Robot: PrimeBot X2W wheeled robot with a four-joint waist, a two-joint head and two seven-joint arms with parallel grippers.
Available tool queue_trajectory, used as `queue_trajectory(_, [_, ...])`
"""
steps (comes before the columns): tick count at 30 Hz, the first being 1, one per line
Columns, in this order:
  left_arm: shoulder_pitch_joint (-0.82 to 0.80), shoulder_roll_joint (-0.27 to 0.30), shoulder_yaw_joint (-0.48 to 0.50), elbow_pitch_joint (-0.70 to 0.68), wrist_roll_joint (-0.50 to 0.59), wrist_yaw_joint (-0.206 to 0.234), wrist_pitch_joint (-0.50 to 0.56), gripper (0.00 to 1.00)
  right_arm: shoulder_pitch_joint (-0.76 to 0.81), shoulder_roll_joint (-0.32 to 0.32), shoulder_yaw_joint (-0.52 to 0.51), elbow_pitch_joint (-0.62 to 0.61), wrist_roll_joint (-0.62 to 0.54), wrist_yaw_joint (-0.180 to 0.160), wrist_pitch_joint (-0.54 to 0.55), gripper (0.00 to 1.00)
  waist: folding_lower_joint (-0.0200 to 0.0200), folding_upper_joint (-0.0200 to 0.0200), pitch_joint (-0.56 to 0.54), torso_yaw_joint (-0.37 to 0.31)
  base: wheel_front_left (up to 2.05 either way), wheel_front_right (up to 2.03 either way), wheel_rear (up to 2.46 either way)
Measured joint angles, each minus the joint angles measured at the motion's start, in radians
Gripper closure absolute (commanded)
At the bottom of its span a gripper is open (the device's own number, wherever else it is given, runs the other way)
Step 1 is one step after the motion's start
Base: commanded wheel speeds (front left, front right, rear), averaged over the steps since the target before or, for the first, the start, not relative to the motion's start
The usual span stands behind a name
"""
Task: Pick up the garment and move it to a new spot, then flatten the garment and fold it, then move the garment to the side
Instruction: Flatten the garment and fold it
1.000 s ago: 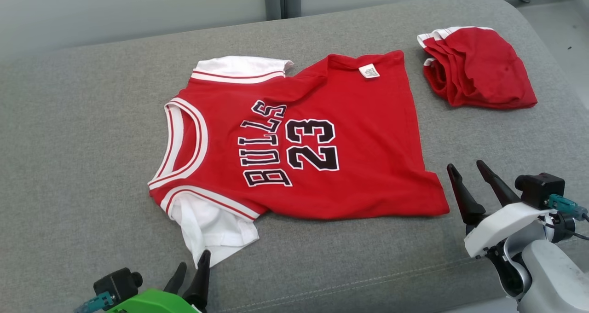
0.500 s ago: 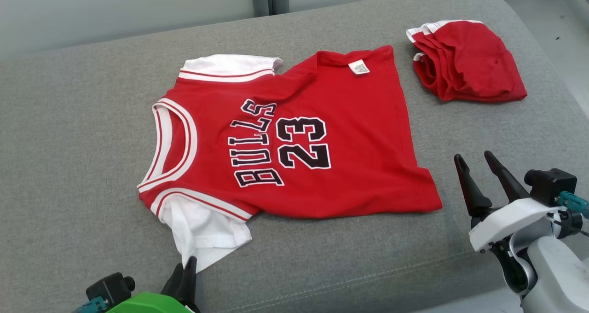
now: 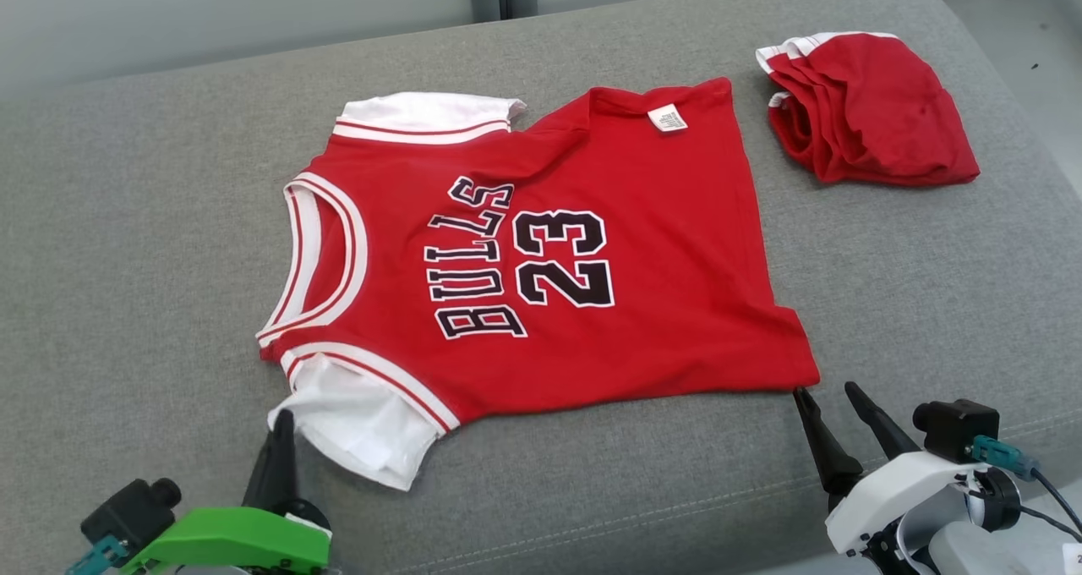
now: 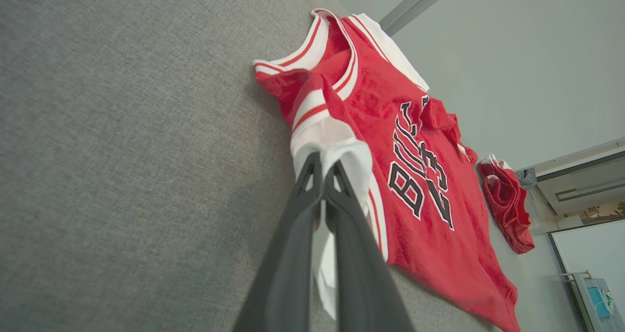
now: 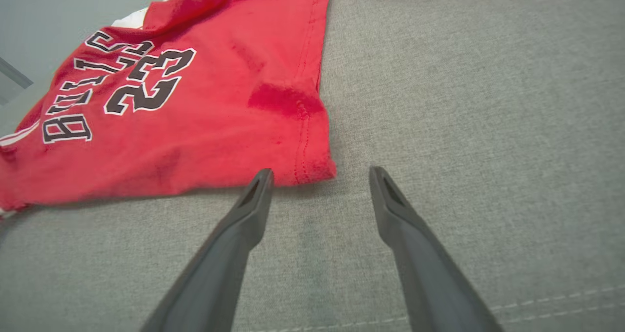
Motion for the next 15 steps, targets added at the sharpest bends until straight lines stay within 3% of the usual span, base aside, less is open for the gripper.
queue_trajectory(15, [0.013,-0.002,0.049,-0.04,-0.02,0.001,-0.045,1.0,-0.002,0.016,0.012,0.011,0.042,0.0,0.0,0.0,0.0,0.0,0.017,0.03,0.0,0.0,0.0])
